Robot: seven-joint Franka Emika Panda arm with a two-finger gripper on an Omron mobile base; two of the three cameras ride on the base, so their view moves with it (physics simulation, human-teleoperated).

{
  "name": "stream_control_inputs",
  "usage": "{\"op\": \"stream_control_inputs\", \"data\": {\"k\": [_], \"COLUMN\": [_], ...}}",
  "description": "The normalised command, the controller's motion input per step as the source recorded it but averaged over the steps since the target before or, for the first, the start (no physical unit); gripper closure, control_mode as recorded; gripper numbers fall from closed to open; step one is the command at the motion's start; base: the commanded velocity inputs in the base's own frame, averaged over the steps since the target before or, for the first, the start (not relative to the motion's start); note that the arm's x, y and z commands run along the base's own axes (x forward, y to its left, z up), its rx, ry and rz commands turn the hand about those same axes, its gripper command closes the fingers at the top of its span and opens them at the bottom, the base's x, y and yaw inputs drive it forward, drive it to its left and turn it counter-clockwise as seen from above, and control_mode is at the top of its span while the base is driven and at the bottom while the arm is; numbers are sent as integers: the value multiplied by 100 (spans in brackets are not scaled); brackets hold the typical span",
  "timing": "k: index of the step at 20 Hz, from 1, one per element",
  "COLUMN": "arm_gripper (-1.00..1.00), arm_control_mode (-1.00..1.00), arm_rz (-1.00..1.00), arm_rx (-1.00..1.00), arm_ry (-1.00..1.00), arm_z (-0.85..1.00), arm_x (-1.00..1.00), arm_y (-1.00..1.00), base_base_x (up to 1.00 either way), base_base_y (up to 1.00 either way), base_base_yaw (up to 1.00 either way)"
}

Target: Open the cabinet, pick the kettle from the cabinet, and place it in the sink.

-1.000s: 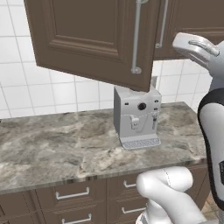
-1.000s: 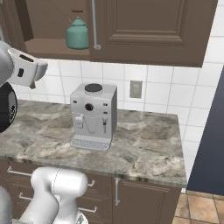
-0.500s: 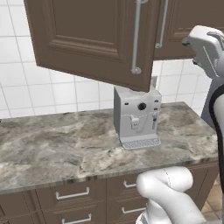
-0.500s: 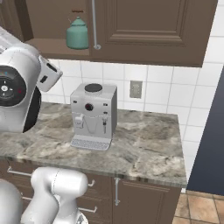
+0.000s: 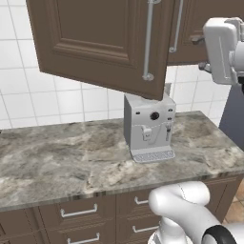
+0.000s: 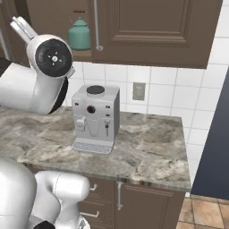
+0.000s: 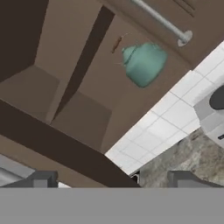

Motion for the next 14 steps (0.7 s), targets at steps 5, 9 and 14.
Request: {"op": "stream_control_inputs", "data": {"k": [5, 9, 14], "arm_gripper": [-100, -100, -100], "arm_control_mode": [-100, -100, -100], "arm_rz": [26, 23, 22], "arm_rx": [10, 11, 5], "arm_ry": [2, 3, 0], "arm_z": [-8, -11, -13], "arm_x": [28, 34, 33], "arm_y": [12, 21, 27], "base_base_x": [0, 0, 0], "base_base_y": [0, 0, 0], "base_base_yaw": [0, 0, 0]}}
